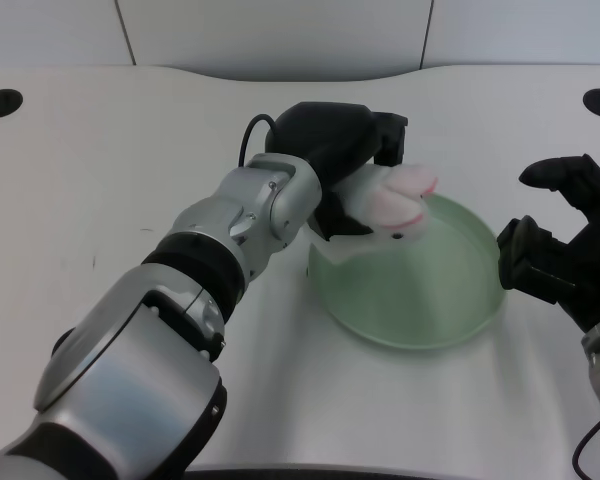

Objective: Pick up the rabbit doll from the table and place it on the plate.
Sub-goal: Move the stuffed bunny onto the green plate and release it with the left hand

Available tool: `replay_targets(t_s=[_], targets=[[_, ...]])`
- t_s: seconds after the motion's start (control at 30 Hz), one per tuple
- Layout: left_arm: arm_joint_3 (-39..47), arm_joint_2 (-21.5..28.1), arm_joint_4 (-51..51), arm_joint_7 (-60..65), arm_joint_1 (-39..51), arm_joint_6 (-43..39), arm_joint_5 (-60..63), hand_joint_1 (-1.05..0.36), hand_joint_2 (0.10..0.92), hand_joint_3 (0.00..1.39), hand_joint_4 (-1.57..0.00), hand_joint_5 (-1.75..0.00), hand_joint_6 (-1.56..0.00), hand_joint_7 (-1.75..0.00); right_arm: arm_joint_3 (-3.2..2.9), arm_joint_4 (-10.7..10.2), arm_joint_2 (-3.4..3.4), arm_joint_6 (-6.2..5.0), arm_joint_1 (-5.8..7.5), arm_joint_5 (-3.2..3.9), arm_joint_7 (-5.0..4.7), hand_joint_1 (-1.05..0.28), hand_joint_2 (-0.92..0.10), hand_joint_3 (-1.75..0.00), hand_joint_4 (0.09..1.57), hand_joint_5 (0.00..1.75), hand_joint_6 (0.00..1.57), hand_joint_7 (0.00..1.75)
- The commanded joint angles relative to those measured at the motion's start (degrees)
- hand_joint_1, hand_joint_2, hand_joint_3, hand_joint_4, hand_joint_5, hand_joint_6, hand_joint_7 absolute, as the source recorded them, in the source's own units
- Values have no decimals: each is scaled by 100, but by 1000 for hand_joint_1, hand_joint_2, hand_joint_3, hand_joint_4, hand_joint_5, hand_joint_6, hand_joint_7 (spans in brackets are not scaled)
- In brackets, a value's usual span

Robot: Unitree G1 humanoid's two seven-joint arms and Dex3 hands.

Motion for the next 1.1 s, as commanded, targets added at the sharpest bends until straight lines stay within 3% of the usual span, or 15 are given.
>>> replay_targets(t_s=[0.03,0.2,0.23,0.37,0.5,0.57,0.6,0.67,0.73,0.8,0.9,0.97,1.03,1.1], targets=[[9,-51,54,-88,54,-47,-26,-302,199,1366,-1092,-1746,-910,-1746,-5,-129,-26,67,120,31,-47,22,-260,-1698,1260,1746,944,1746],[103,-132,73,-224,123,-97,-129,-312,200,1349,-1074,-1746,-902,-1746,36,-211,-46,103,160,-38,-102,13,-257,-1697,1261,1746,946,1746],[108,-145,73,-224,133,-104,-128,-315,209,1347,-1071,-1746,-899,-1746,36,-233,-39,121,167,-31,-113,14,-257,-1696,1261,1746,945,1746],[86,-185,87,-304,207,-193,-110,-363,287,1264,-1054,-1746,-880,-1746,20,-191,8,17,183,12,-71,12,-253,-1693,1264,1746,942,1746],[84,-195,102,-403,246,-221,-107,-392,293,1191,-1007,-1746,-857,-1746,15,-194,28,-11,197,26,-47,11,-262,-1710,1267,1746,938,1746],[130,-200,105,-462,272,-232,-154,-394,317,1113,-977,-1746,-829,-1746,-3,-170,42,-49,197,76,12,10,-266,-1716,1272,1746,934,1746],[172,-202,109,-540,287,-245,-205,-400,332,1059,-940,-1746,-792,-1746,1,-172,38,-46,199,60,-1,5,-263,-1715,1273,1746,933,1746],[218,-197,114,-638,303,-261,-267,-434,433,813,-829,-1746,-683,-1746,9,-187,27,-21,203,42,-21,-8,-254,-1709,1272,1746,930,1746],[238,-183,121,-717,299,-246,-288,-516,623,380,-650,-1575,-552,-1540,8,-229,23,40,204,55,-43,-9,-254,-1709,1268,1746,929,1746],[268,-162,132,-829,289,-212,-317,-616,749,122,-494,-1301,-442,-1109,-1,-260,30,87,199,76,-70,0,-261,-1715,1263,1746,927,1746],[278,-138,134,-878,286,-178,-295,-693,795,29,-315,-1099,-317,-837,-3,-270,32,98,198,70,-91,6,-263,-1717,1264,1746,930,1746],[221,-96,128,-868,274,-172,-215,-786,809,16,-90,-914,-101,-698,4,-271,23,97,200,54,-94,12,-275,-1718,1262,1746,932,1746],[168,-71,126,-887,259,-150,-157,-817,813,12,-23,-844,-26,-660,10,-258,15,89,194,35,-100,15,-282,-1717,1260,1746,933,1746],[101,-57,126,-913,231,-84,-98,-919,847,8,-4,-243,-5,-258,21,-240,8,66,189,1,-113,22,-275,-1709,1263,1746,935,1746]])
